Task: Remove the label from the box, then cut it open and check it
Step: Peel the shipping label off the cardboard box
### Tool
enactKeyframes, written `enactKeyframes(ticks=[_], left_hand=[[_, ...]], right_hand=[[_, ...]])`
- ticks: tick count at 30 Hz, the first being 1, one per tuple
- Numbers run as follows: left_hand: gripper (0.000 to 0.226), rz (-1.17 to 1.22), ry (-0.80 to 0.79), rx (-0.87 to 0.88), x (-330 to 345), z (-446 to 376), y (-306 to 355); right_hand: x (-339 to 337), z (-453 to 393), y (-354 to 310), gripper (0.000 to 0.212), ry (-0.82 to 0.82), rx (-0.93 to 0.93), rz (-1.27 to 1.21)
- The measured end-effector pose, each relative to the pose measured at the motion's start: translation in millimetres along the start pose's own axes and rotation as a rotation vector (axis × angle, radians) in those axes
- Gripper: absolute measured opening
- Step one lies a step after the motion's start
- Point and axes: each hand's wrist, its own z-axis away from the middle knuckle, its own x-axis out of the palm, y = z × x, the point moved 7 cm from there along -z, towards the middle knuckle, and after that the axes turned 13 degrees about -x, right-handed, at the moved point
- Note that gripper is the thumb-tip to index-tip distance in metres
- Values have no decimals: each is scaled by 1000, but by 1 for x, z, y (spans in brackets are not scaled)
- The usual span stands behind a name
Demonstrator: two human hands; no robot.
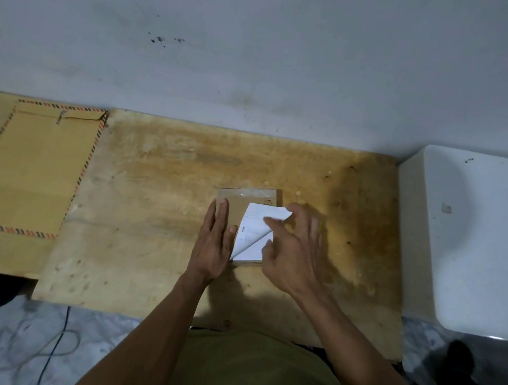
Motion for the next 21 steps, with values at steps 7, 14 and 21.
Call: enactKeyframes(ticks=[7,14,21], left_hand=[[62,25,-21,-48,2,-1,-4],[61,36,-26,-62,-2,-2,-5],[62,16,-42,-80,-2,-2,-4]], right_hand=[[18,-1,-11,17,-3,-260,252],[33,11,8,24,-80,-273,18],[34,30,17,24,-85,-229,-154]])
